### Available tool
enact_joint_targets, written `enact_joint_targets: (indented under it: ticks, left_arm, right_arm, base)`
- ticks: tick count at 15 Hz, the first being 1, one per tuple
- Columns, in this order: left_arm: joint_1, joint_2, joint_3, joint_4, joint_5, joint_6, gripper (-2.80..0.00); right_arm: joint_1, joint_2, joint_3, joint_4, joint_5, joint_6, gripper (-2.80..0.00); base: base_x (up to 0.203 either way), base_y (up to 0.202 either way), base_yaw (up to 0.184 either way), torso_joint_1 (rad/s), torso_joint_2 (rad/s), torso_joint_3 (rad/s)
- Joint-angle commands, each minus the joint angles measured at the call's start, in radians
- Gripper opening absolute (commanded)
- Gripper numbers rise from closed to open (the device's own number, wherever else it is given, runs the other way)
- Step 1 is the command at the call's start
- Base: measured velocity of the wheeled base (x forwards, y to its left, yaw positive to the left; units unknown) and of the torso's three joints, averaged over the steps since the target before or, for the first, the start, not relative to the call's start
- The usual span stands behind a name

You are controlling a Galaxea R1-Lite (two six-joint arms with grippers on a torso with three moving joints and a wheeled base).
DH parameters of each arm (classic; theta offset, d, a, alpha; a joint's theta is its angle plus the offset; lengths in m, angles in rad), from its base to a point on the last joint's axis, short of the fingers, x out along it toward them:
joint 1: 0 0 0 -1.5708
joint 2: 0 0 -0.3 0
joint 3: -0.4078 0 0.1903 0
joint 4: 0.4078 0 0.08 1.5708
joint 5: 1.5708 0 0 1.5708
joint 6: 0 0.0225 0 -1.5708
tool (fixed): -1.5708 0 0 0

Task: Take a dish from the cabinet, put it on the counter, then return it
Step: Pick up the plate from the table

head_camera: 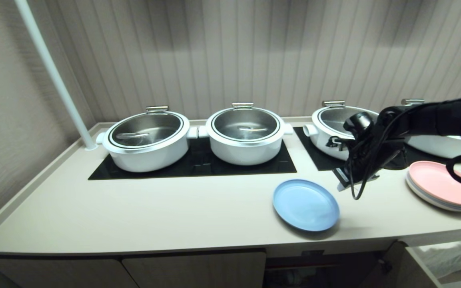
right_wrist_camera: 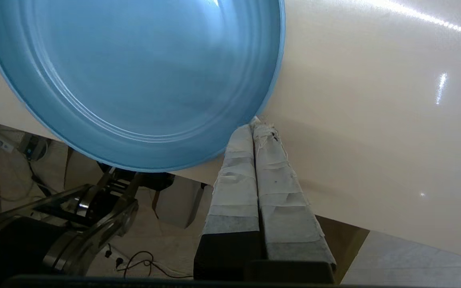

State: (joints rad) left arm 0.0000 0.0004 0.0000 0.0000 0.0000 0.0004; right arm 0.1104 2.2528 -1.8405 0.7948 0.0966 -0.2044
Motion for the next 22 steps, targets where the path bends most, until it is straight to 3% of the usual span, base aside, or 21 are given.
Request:
enact_joint_targets:
  ticks: [1,5,9,10,22]
  left_arm:
    - [0.000,0.000,0.000,0.000,0.000,0.000,-2.80]
    - [0.000,0.000,0.000,0.000,0.000,0.000,-2.80]
    - [0.000,0.000,0.000,0.000,0.001,0.000,-2.80]
    - [0.000,0.000,0.000,0.000,0.000,0.000,-2.80]
    - [0.000,0.000,0.000,0.000,0.002,0.000,-2.80]
  right_arm:
    - [-0.011,0.024,-0.014,0.014,0.000,-0.001,-2.80]
    - [-0.018,0.048,-0.014,0.010,-0.072,-0.001,-2.80]
    - [-0.017,0.057,-0.013,0.007,-0.071,-0.001,-2.80]
    - [-0.017,0.059,-0.014,0.006,-0.070,-0.001,0.00]
    - [0.013,0.101,-0.006,-0.063,-0.069,0.080,0.00]
  base:
    - [0.000,0.000,0.000,0.000,0.00,0.000]
    - [0.000,0.000,0.000,0.000,0.00,0.000]
    - [0.000,0.000,0.000,0.000,0.00,0.000]
    - [0.000,0.000,0.000,0.000,0.00,0.000]
    - [0.000,0.000,0.000,0.000,0.00,0.000]
